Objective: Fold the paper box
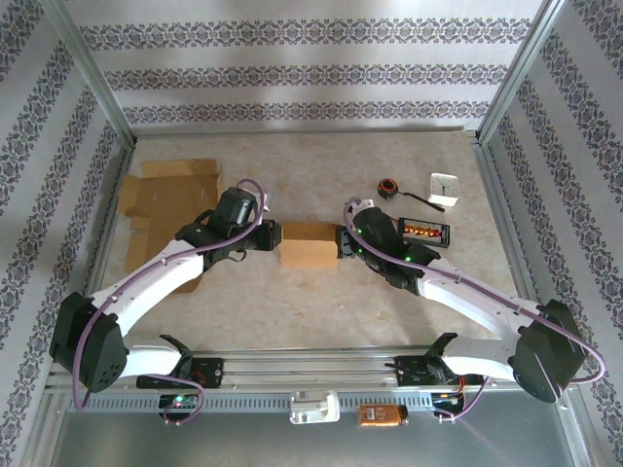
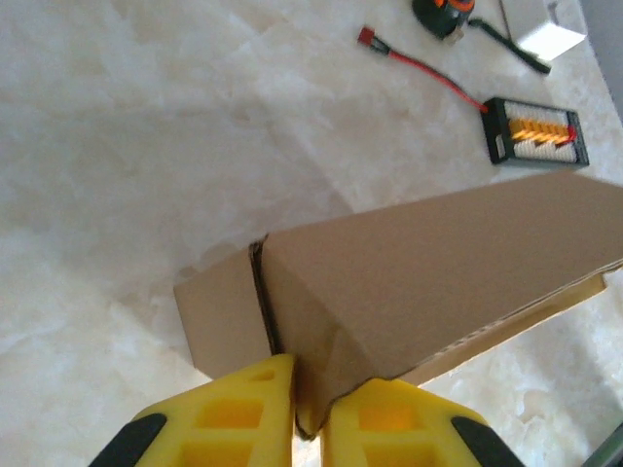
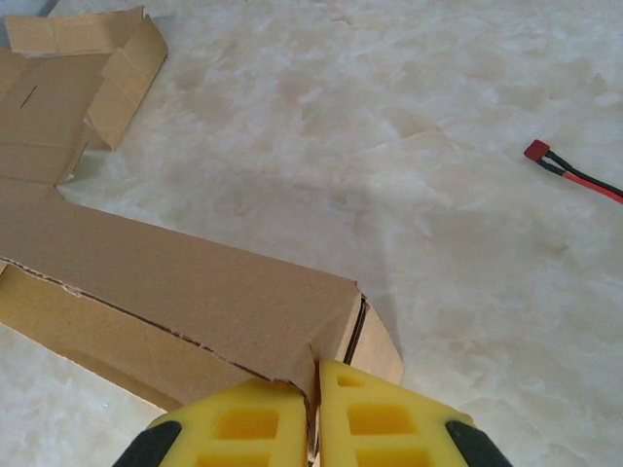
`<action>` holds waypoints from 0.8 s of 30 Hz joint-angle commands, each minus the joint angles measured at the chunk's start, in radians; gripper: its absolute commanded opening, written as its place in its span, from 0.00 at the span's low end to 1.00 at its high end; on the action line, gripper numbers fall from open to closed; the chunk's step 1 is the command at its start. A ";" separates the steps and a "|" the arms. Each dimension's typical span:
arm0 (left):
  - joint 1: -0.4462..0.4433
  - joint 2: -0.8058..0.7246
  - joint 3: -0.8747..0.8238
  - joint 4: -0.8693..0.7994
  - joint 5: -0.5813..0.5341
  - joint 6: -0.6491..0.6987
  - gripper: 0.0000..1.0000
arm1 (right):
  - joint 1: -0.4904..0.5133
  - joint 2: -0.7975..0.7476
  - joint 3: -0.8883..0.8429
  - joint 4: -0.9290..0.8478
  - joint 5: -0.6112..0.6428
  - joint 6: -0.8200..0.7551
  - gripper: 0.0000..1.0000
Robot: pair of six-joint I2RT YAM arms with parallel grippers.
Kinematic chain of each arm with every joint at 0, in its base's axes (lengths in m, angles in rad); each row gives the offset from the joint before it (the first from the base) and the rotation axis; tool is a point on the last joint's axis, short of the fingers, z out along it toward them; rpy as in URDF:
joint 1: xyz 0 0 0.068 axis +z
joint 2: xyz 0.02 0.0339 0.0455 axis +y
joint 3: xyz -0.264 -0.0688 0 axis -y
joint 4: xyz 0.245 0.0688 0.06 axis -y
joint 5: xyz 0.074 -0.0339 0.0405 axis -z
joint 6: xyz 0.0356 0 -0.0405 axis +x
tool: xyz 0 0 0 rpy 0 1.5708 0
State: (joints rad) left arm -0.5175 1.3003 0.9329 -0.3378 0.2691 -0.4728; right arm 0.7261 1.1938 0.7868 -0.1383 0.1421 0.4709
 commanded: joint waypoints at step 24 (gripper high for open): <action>0.014 -0.139 0.082 -0.170 -0.055 -0.287 0.45 | -0.136 -0.106 0.185 -0.293 -0.135 0.351 0.44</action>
State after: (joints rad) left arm -0.5148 1.1652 0.9787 -0.4934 0.2634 -0.6167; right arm 0.6323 1.0492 0.9085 -0.3470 0.0360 0.6624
